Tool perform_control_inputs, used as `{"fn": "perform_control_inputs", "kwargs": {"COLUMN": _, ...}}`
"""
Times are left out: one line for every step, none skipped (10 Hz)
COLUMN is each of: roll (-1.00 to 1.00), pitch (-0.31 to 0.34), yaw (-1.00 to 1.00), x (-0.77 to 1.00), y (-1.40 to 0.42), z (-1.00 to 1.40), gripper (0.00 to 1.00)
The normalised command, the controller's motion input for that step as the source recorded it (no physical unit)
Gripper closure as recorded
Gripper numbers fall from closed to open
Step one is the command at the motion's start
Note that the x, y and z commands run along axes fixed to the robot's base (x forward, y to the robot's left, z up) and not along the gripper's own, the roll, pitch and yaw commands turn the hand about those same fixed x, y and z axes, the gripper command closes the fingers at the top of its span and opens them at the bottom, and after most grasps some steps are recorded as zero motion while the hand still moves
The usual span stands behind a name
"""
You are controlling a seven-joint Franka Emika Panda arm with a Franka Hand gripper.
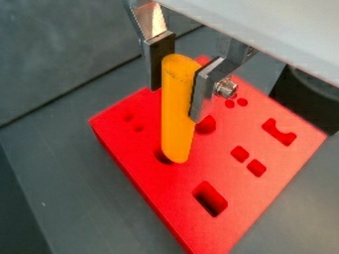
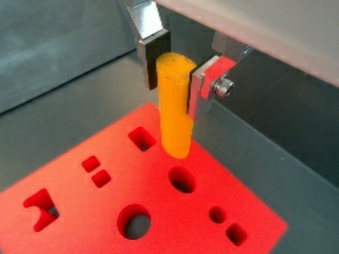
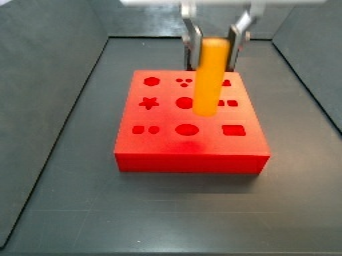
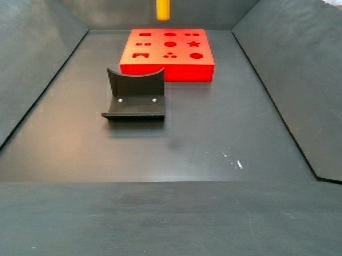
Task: Insert the oval object.
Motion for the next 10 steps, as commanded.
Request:
{"fn": "perform_control_inputs", "kwargs": {"roll": 0.21, "pitch": 0.0, "yaw": 0.21, "x": 0.0, "y": 0.0, "z": -0.43, "gripper": 1.0}}
{"fn": "perform_control_inputs", "kwargs": {"roll": 0.22, "pitch": 0.0, "yaw": 0.25, "x": -0.1, "y": 0.0, "z": -0.35, "gripper": 1.0}}
{"fn": "perform_control_inputs", "kwargs": {"roll": 0.17, "pitch": 0.0, "yaw": 0.24, "x": -0.16, "y": 0.0, "z": -0.3, "gripper": 1.0}}
{"fn": "perform_control_inputs", "kwargs": {"roll": 0.09, "pitch": 0.0, "yaw": 0.15, "x": -0.2, "y": 0.0, "z": -0.28, "gripper": 1.0}}
{"fn": "perform_control_inputs", "kwargs": {"roll": 0.0, "pitch": 0.0, "yaw": 0.07, "x": -0.09, "y": 0.01, "z": -0.3, "gripper": 1.0}}
{"fn": "perform_control_inputs", "kwargs": {"roll": 0.0, "pitch": 0.0, "yaw": 0.0, "x": -0.04, "y": 0.0, "z": -0.29, "gripper": 1.0}}
{"fn": "perform_control_inputs", "kwargs": {"roll": 0.0, "pitch": 0.0, "yaw": 0.0, "x": 0.0, "y": 0.0, "z": -0.26, "gripper": 1.0}}
{"fn": "perform_control_inputs", "kwargs": {"roll": 0.0, "pitch": 0.0, "yaw": 0.0, "x": 0.0, "y": 0.0, "z": -0.25, "gripper": 1.0}}
{"fn": "perform_control_inputs", "kwargs": {"roll": 0.0, "pitch": 0.0, "yaw": 0.0, "x": 0.0, "y": 0.0, "z": -0.25, "gripper": 1.0}}
{"fn": "perform_control_inputs", "kwargs": {"roll": 0.02, "pitch": 0.0, "yaw": 0.0, "x": 0.0, "y": 0.0, "z": -0.25, "gripper": 1.0}}
